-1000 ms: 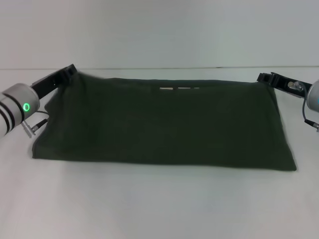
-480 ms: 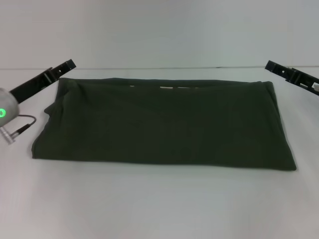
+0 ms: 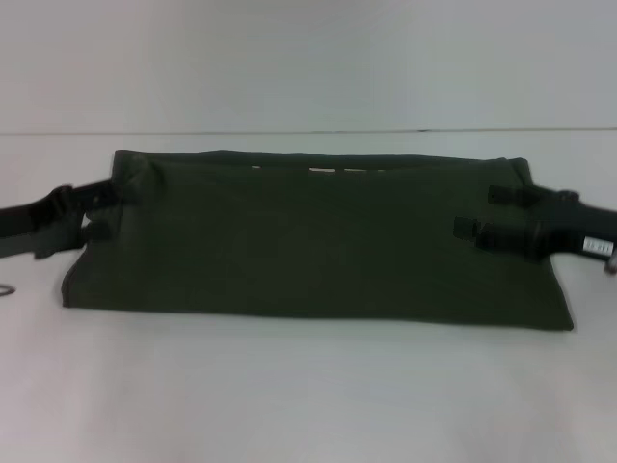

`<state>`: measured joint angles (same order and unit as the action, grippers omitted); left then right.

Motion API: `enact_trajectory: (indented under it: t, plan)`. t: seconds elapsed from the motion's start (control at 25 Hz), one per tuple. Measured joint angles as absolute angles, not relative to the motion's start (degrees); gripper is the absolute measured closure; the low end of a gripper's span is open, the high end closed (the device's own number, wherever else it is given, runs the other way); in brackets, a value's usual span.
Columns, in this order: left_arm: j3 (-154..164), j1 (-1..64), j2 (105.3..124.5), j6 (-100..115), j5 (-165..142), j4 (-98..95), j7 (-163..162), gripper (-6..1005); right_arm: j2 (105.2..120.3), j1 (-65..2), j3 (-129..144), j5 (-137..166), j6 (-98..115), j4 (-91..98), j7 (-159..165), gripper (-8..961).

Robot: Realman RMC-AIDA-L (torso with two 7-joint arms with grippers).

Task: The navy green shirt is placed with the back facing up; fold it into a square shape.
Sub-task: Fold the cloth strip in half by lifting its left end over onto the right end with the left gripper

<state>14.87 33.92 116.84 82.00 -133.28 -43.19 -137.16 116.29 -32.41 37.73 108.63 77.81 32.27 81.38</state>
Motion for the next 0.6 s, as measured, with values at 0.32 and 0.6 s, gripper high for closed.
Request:
enact_trajectory:
  t: [0.32,0.6]
  plan:
    - [9.9,33.2,116.06,85.5,-142.9,-45.0,-142.7,137,118.59,-32.1,42.0,116.6,82.2,37.3,77.0,9]
    - [8.9,31.3,116.72,86.1,-143.9,-44.8,-145.3,139,119.18,-31.9,41.2,117.0,82.0,37.9,76.4,8]
